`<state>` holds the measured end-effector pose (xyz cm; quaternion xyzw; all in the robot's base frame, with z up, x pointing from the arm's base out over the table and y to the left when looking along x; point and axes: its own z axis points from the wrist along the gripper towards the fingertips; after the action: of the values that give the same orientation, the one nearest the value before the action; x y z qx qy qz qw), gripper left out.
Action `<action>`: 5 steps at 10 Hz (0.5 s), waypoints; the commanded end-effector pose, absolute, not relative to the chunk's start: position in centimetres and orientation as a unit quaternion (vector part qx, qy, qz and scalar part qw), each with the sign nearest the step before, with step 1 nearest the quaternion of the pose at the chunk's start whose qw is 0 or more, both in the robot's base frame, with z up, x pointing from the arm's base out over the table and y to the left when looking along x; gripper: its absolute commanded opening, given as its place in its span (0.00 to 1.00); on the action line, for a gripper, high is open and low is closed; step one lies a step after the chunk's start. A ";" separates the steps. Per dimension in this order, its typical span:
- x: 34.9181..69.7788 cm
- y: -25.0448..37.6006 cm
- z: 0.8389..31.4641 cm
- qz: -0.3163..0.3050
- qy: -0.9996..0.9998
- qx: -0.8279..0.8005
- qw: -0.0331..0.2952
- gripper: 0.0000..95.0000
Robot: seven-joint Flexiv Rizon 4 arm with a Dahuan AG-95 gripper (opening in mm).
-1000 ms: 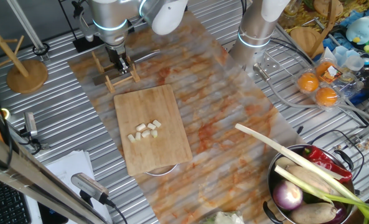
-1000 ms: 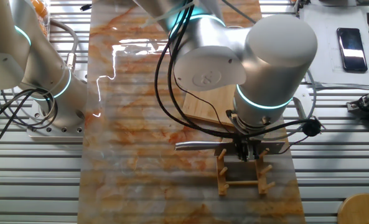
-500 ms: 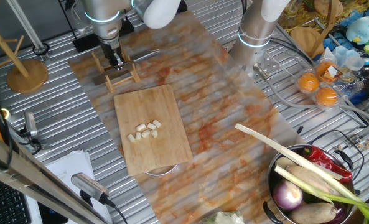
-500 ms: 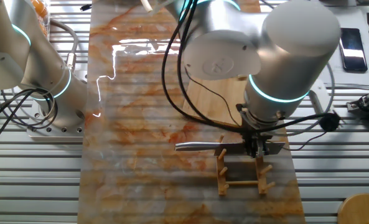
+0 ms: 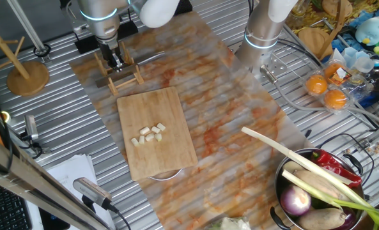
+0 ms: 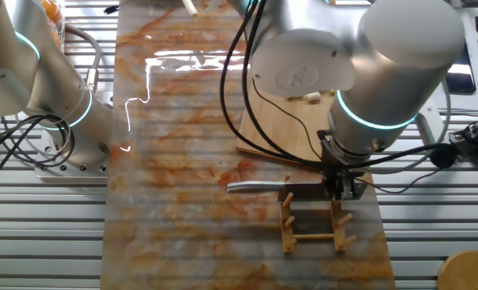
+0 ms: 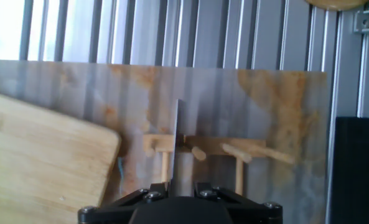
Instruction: Chop the scallions
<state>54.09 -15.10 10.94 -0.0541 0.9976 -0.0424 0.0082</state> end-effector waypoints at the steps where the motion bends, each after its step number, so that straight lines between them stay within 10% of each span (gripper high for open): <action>1: 54.9 -14.2 12.2 -0.038 0.998 -0.055 0.004 0.20; 5: 56.3 -12.6 13.7 -0.036 0.998 -0.047 0.003 0.00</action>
<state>56.44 -12.53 13.75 -0.0465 0.9983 -0.0363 0.0033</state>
